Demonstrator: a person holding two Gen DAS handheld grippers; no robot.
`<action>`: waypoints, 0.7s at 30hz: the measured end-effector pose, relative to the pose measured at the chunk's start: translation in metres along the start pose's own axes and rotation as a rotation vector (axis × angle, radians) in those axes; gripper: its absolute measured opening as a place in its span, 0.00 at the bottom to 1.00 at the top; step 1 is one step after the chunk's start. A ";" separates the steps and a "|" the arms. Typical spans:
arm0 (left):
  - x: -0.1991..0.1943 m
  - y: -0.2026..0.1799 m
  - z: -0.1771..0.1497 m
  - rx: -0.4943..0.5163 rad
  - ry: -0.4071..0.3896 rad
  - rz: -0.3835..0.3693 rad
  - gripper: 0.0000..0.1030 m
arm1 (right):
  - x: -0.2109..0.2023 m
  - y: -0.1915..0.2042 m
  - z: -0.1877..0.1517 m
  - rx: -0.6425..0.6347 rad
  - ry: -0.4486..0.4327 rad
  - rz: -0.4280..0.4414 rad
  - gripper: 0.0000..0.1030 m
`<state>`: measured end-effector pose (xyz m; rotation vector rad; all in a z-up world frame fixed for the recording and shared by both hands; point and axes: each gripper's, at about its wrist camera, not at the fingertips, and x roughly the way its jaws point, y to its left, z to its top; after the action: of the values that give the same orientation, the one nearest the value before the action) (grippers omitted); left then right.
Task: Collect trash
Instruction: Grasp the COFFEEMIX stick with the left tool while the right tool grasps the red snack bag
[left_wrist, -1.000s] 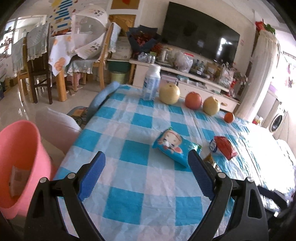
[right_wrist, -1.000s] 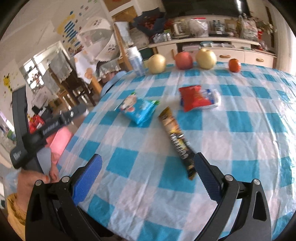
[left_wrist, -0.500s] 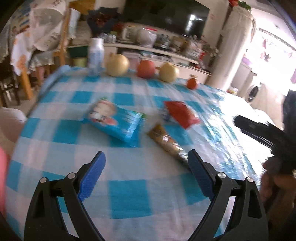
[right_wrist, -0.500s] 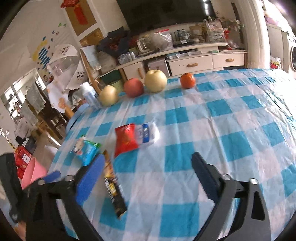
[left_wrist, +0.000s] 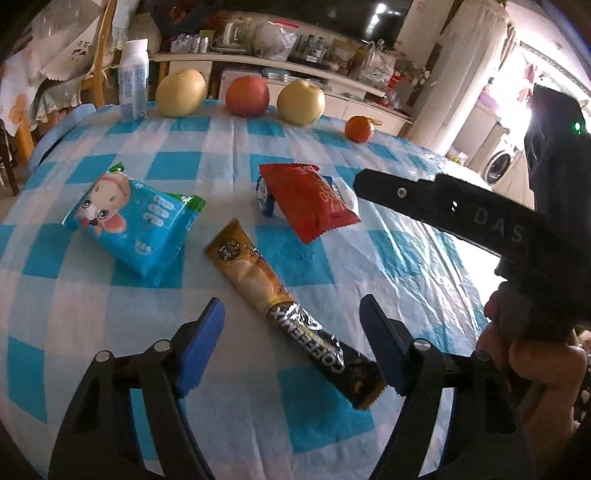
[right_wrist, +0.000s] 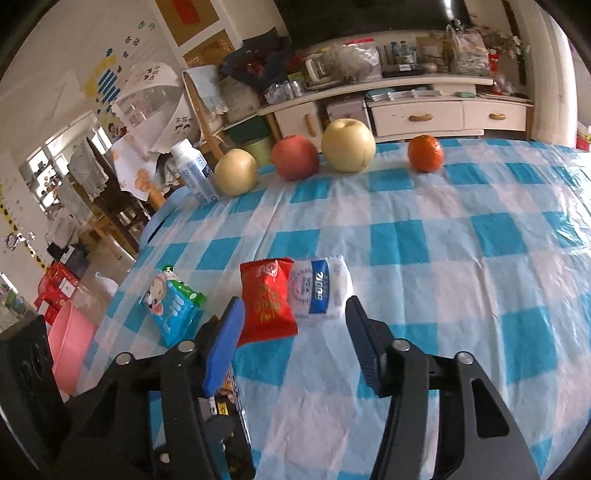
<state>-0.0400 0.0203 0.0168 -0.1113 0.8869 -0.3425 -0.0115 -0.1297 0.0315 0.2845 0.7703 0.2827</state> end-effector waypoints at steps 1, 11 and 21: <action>0.004 -0.001 0.001 0.000 0.006 0.013 0.71 | 0.002 -0.001 0.001 -0.002 0.003 0.006 0.51; 0.016 -0.013 -0.002 0.062 -0.001 0.107 0.52 | 0.020 0.004 0.009 -0.065 0.035 0.028 0.51; 0.012 -0.006 -0.004 0.102 -0.009 0.098 0.22 | 0.041 0.024 0.005 -0.198 0.081 0.021 0.50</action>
<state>-0.0380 0.0106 0.0072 0.0248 0.8608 -0.2951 0.0166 -0.0940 0.0170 0.0945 0.8131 0.3892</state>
